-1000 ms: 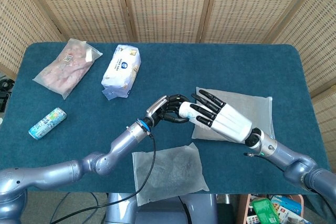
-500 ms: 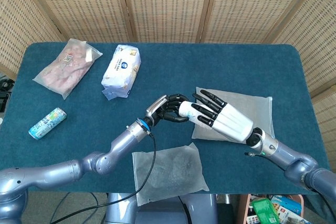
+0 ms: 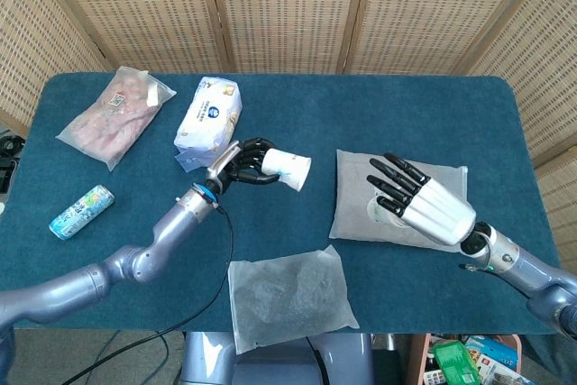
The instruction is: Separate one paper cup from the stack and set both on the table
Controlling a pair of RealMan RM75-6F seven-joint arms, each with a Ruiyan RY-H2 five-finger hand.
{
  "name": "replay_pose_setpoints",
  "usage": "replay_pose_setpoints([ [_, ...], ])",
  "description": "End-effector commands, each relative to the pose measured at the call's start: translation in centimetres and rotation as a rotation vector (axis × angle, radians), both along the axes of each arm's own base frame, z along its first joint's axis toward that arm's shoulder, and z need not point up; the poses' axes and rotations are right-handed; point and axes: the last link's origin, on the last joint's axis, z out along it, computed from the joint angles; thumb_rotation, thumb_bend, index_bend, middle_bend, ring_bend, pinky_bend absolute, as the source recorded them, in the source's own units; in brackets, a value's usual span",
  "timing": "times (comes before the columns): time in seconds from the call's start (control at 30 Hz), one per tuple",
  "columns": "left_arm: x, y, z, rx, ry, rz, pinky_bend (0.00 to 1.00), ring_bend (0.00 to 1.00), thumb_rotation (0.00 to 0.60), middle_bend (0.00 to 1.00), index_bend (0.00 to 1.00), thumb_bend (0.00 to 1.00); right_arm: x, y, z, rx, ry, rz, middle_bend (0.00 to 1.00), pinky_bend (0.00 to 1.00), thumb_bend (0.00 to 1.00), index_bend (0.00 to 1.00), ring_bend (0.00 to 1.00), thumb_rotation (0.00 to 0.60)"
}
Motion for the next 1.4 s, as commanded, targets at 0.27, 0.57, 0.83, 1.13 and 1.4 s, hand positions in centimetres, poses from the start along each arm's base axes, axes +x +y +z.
replay_pose_setpoints([
  [0.27, -6.9, 1.7, 6.6, 0.221, 0.36, -0.095, 0.52, 0.47, 0.6, 0.46, 0.47, 0.28, -3.7, -0.7, -0.5, -0.004, 0.184, -0.083, 0.39, 0.23, 0.61, 0.65, 0.11, 0.6],
  [0.57, -11.5, 0.4, 9.5, 0.293, 0.711, -0.233, 0.52, 0.47, 0.6, 0.46, 0.47, 0.28, -6.1, -1.3, -2.1, 0.002, 0.417, -0.113, 0.4, 0.27, 0.61, 0.65, 0.11, 0.6],
  [0.83, -13.5, -0.1, 8.5, 0.293, 0.959, -0.316, 0.52, 0.47, 0.6, 0.46, 0.47, 0.29, -7.0, -1.2, -4.5, -0.007, 0.611, -0.064, 0.4, 0.29, 0.61, 0.65, 0.12, 0.6],
  [1.13, -14.5, -0.2, 6.0, 0.278, 1.036, -0.303, 0.52, 0.47, 0.6, 0.46, 0.47, 0.29, -7.3, -1.2, -5.6, 0.001, 0.633, -0.079, 0.4, 0.29, 0.61, 0.65, 0.12, 0.6],
  [1.4, -14.6, -0.5, 4.3, 0.24, 1.012, -0.29, 0.32, 0.15, 0.6, 0.18, 0.31, 0.29, -7.8, -1.2, -5.4, -0.023, 0.626, -0.092, 0.16, 0.18, 0.21, 0.25, 0.06, 0.6],
])
